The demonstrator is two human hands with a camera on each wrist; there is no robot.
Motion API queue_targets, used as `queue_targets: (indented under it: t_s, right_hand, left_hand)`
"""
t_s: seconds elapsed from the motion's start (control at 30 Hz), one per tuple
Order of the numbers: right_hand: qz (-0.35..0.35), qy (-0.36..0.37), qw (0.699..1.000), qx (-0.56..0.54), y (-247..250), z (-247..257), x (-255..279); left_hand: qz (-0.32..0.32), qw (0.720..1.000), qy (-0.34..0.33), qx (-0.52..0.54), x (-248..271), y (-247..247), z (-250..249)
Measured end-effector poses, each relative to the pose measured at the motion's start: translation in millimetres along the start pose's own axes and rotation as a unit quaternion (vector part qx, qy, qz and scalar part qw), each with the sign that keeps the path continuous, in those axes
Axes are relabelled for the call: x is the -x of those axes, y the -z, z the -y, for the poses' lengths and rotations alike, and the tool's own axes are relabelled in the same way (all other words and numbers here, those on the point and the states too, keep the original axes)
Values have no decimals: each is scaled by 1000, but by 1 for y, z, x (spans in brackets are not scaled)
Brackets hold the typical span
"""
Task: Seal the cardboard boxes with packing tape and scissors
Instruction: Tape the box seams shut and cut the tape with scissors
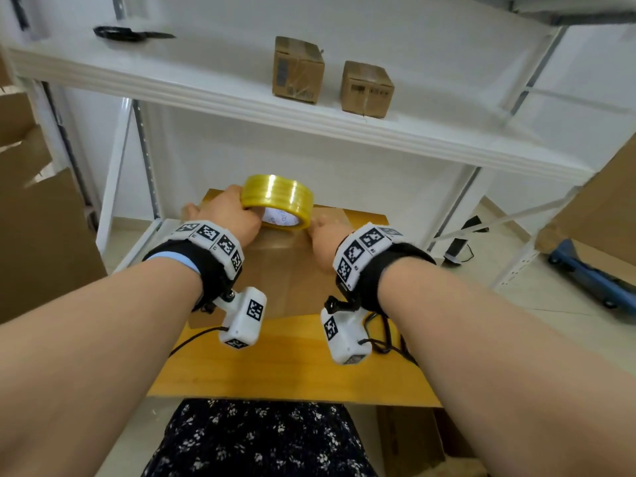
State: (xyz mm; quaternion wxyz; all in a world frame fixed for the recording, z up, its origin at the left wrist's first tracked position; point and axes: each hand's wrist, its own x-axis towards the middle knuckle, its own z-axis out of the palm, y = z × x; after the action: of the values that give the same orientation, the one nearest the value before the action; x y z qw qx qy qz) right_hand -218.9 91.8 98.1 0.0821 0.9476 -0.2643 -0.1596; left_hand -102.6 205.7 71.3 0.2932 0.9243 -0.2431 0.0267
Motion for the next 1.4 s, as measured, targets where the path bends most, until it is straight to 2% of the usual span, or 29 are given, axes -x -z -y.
queue_targets:
  t_s: [0.07,0.13,0.2,0.3,0.47,0.57,0.7,0.8,0.97,1.07,1.3,1.4]
  right_hand:
    - [13,-21,999,22,-2,2,-7]
    - [6,1,1000,20,4,-2,-6]
    - [-8,31,999,-21,16,-10,-1]
    - [-47,28,993,-105,13,-10,3]
    - [19,11,1000,-3,-1,4,9]
    - [37,3,999,12,0,6,5]
    - [5,5,999,-35,-3,8,4]
    - [-30,17,996,-82,-5,5,9]
    - [-29,21,992,-120,-1,3,18]
    - [-2,2,985,-172,12,-5,24]
    - [-26,8,998,-61,8,6,17]
    - [-21,8,998,-57,6,15,15]
  left_hand:
    - [2,1000,-7,15,1,1,1]
    - [2,1000,-12,11,4,3,1]
    - [-2,1000,-10,1,5,5,0]
    - [6,1000,1,-9,3,1,3]
    - [6,1000,5,1,-2,-3,1]
    - [-5,999,19,32,1,2,0]
    - [-26,989,56,132,6,10,3]
    - [-39,989,86,112,7,18,8]
    - [-61,990,97,81,4,21,22]
    - [-23,994,81,62,3,20,22]
    - [-21,996,62,63,5,15,14]
    - [-21,997,50,60,6,10,9]
